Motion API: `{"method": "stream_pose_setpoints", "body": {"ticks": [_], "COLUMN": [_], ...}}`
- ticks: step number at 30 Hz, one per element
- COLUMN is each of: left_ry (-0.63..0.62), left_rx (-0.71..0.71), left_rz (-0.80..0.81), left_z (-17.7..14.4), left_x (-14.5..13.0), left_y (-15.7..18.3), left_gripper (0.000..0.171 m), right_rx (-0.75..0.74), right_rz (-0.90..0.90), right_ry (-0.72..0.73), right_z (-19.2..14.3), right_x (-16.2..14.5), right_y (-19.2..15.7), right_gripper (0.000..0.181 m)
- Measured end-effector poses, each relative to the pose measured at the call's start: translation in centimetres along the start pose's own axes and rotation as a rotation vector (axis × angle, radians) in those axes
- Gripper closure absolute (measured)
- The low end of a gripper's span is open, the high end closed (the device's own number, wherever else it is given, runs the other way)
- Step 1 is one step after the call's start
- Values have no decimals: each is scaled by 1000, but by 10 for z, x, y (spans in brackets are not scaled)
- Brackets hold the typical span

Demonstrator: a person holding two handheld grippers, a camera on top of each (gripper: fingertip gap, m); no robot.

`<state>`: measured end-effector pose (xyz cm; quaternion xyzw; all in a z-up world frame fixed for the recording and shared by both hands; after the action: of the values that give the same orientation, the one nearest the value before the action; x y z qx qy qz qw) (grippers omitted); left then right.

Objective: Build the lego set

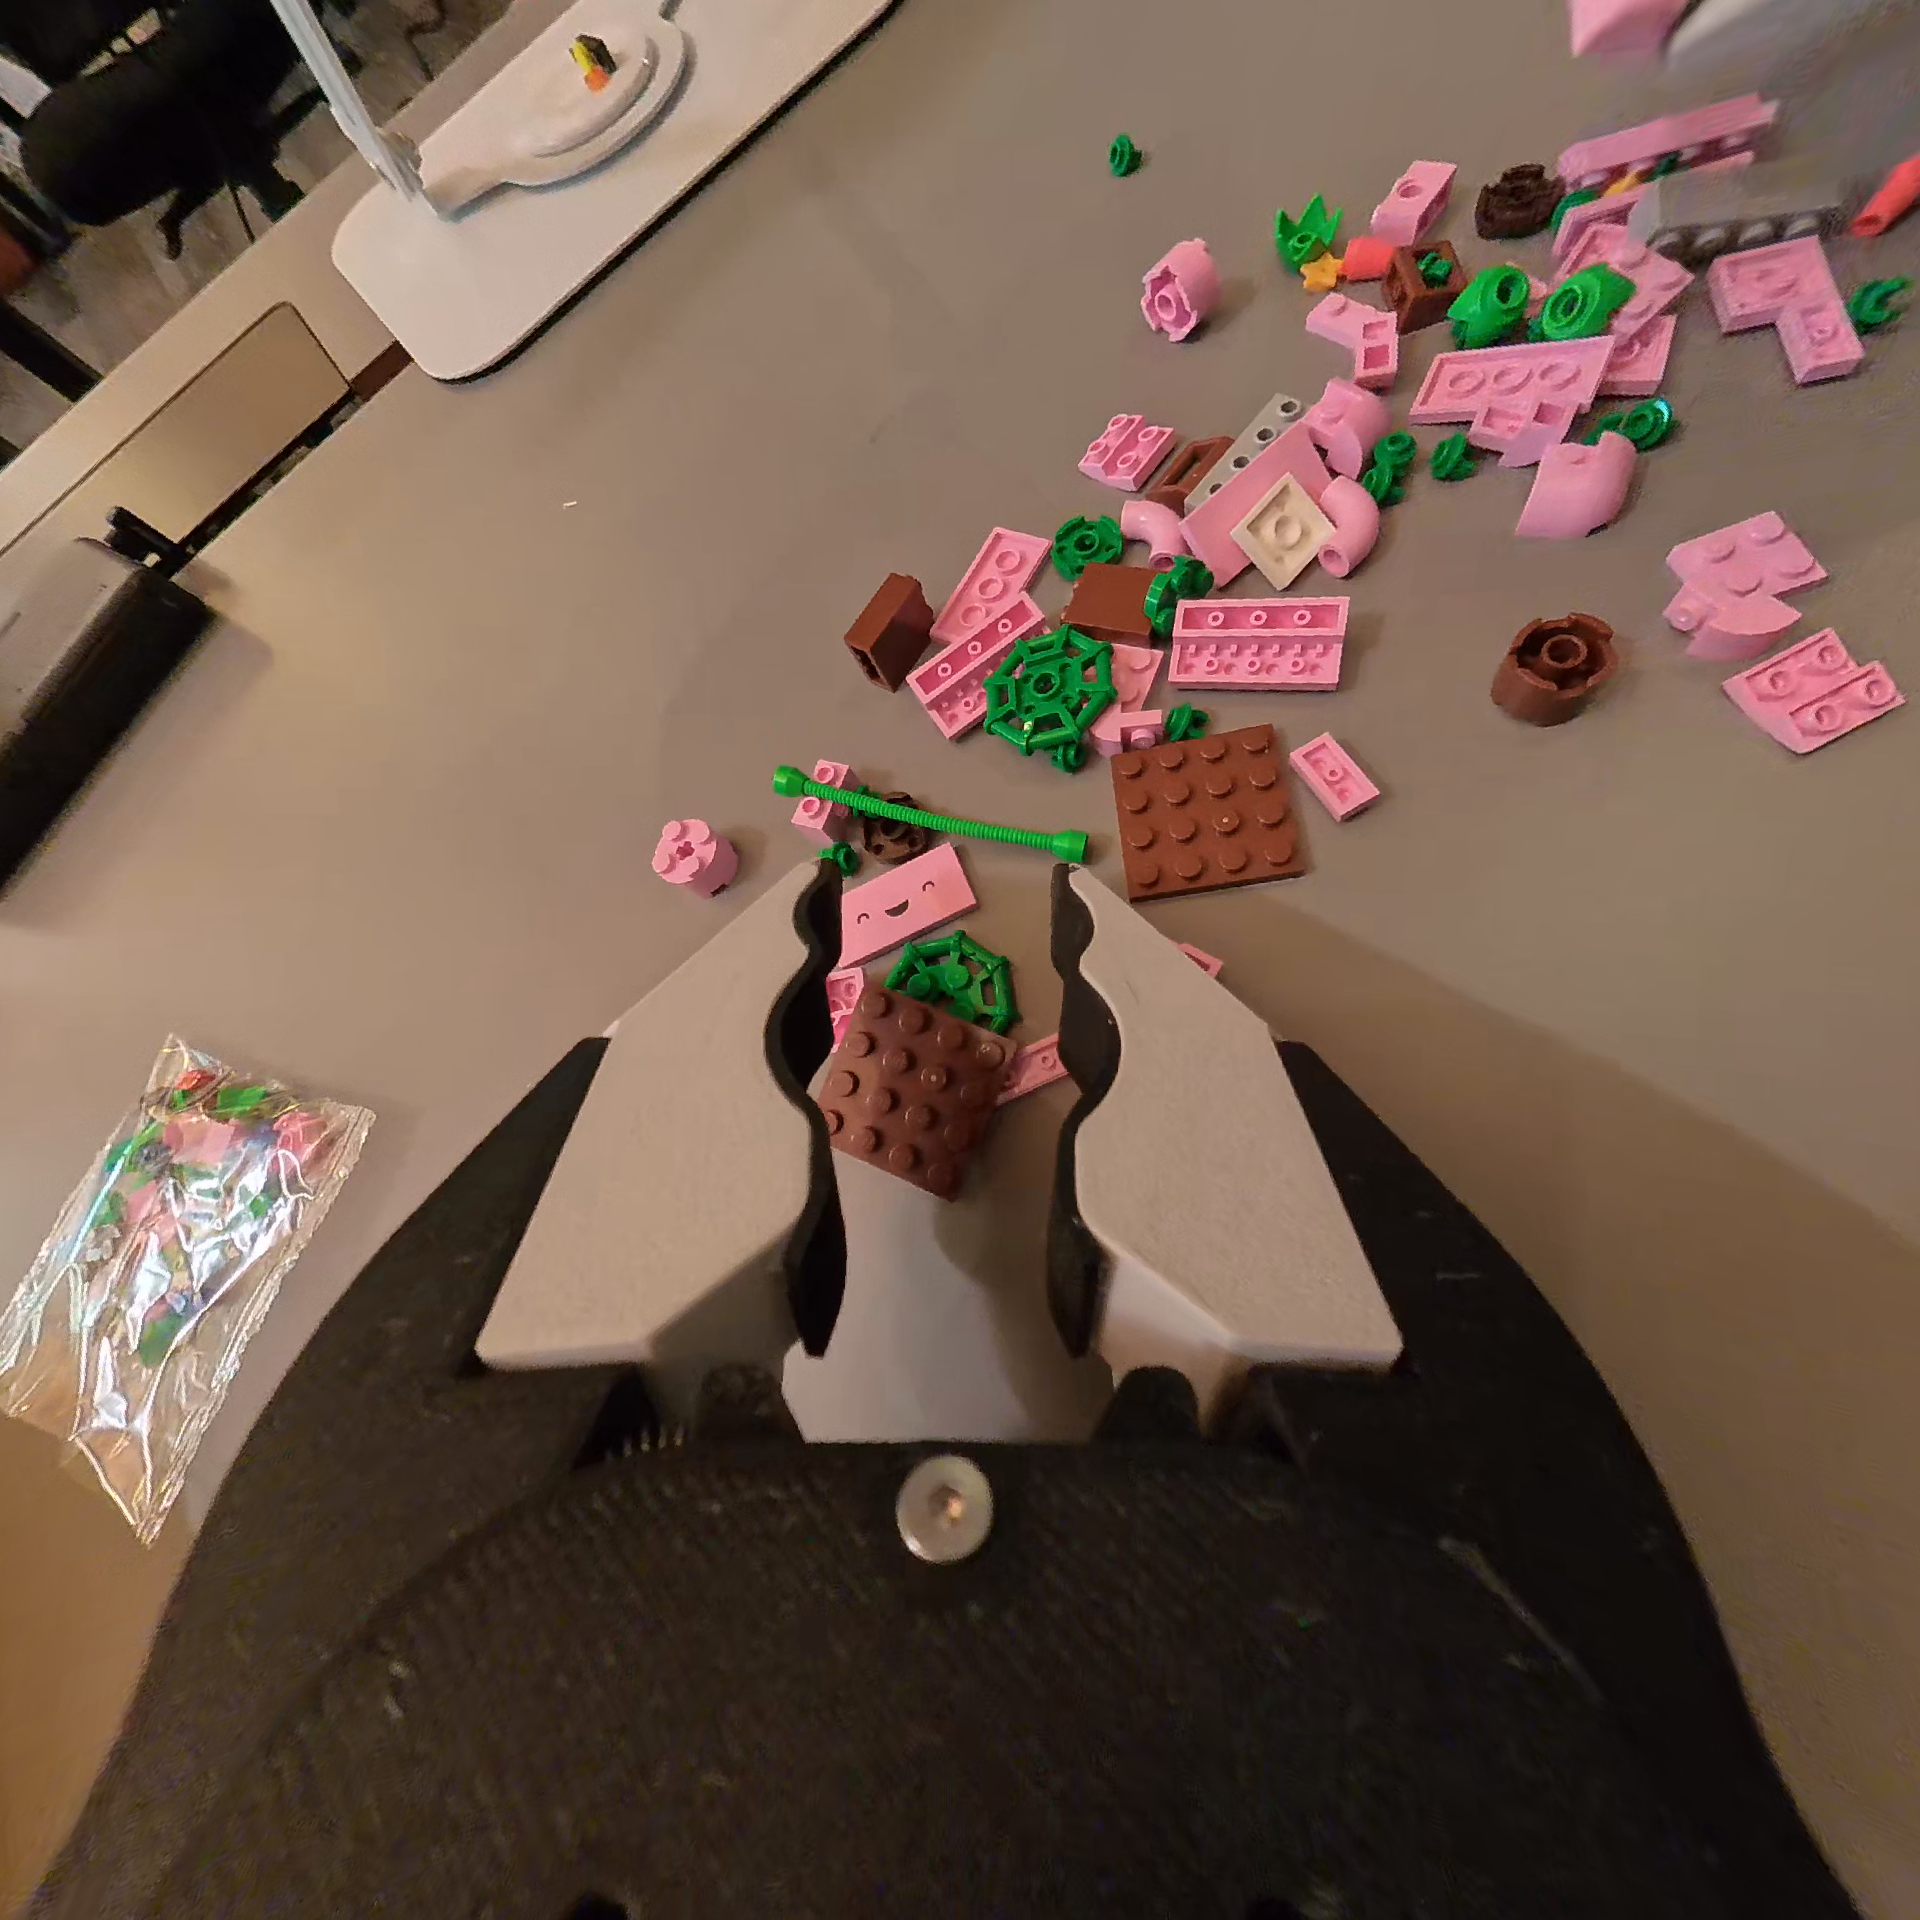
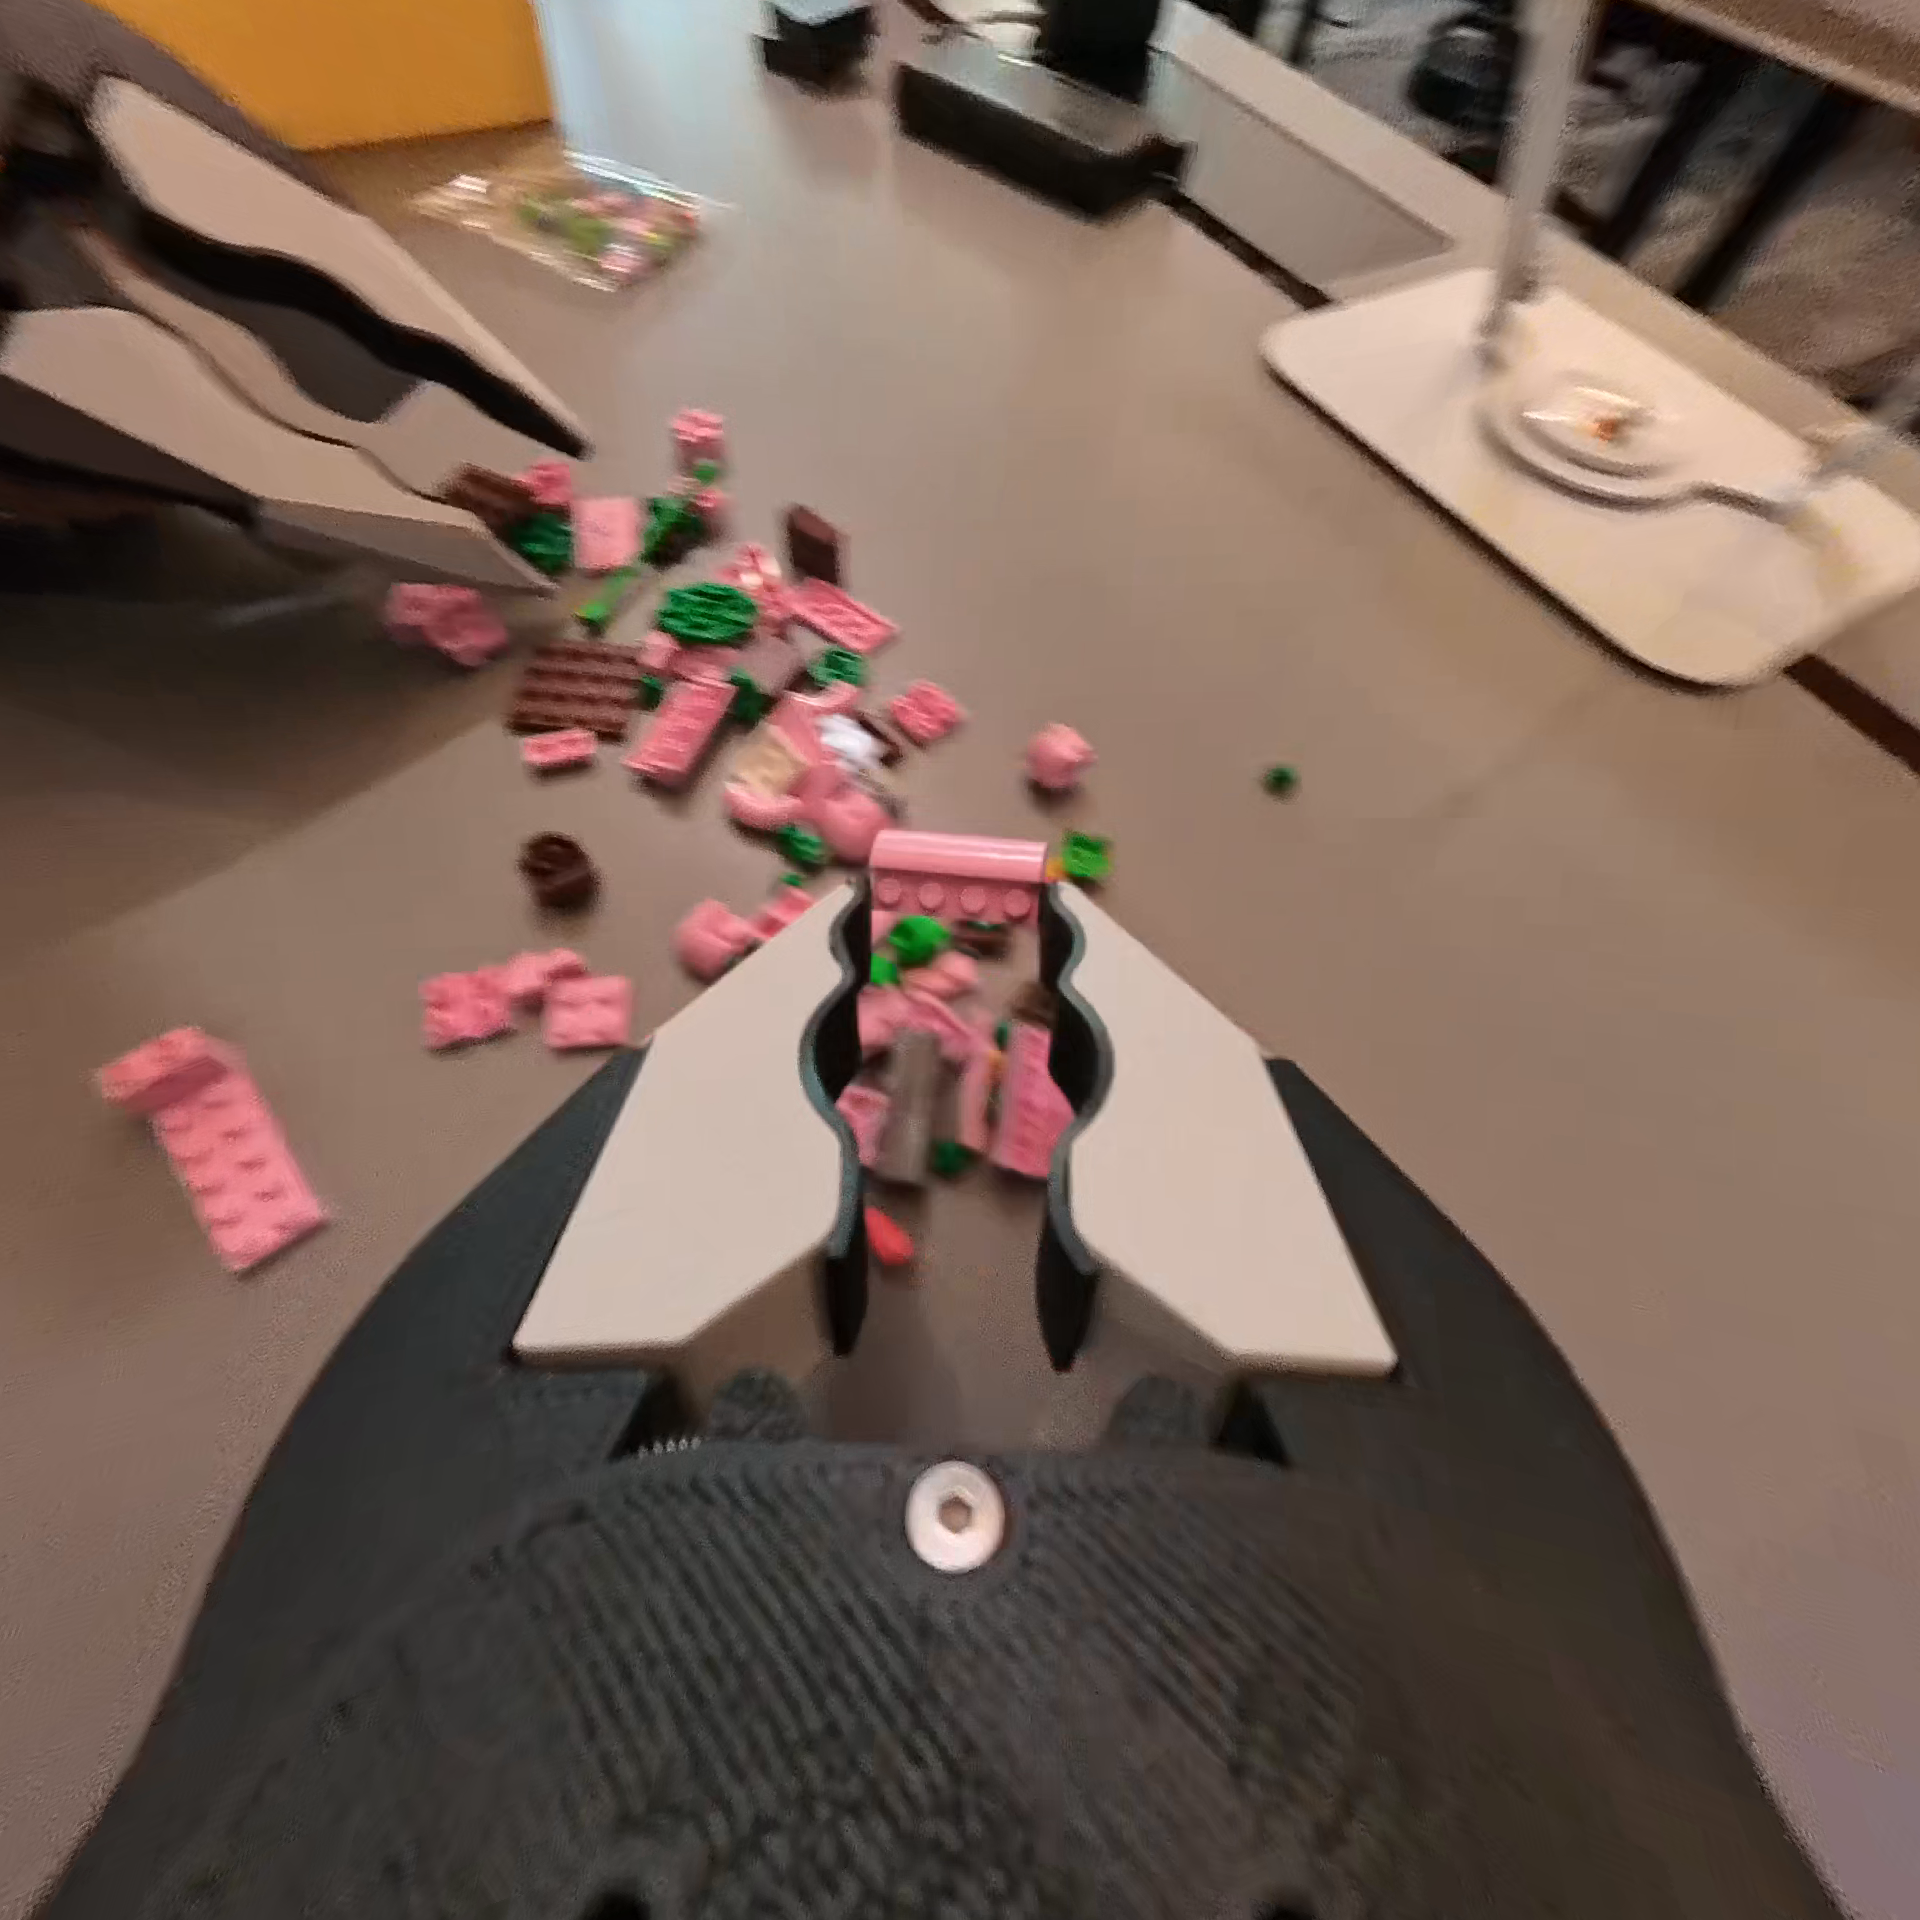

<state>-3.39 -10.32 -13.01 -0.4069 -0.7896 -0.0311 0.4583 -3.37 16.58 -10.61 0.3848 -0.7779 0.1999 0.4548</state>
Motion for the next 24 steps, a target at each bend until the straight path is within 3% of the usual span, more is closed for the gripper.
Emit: {"method": "stream_pose_setpoints", "body": {"ticks": [5,9,14,19,24], "left_ry": [-8,31,75,77,63], "left_rx": [-1,2,-20,-22,-7], "left_rz": [10,13,-58,-64,-29], "left_z": [1,-2,-6,-6,-5], "left_x": [0,1,1,1,1], "left_y": [1,-1,-9,-10,-6], "left_gripper": [132,139,143,143,144], "right_rx": [-171,-113,-114,128,221], "right_rz": [107,196,156,67,109], "right_ry": [-176,-184,-168,-17,-136], "right_z": [-14,-10,-10,-17,-5], "right_x": [-30,-38,-35,-14,-25], "right_y": [37,43,39,12,4], "right_gripper": [150,150,141,154,156]}}
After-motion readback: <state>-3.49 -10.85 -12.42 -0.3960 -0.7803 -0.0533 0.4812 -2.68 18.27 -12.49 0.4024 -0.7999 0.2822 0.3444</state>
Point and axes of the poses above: each gripper's, where its closed fingertips meet, z out along the fingers, x out of its top, y = z × x across the jaws, the point moved 9 cm from there along -z, back along the fingers, and after that the axes turned 4 degrees about x, right-handed, at the moved point
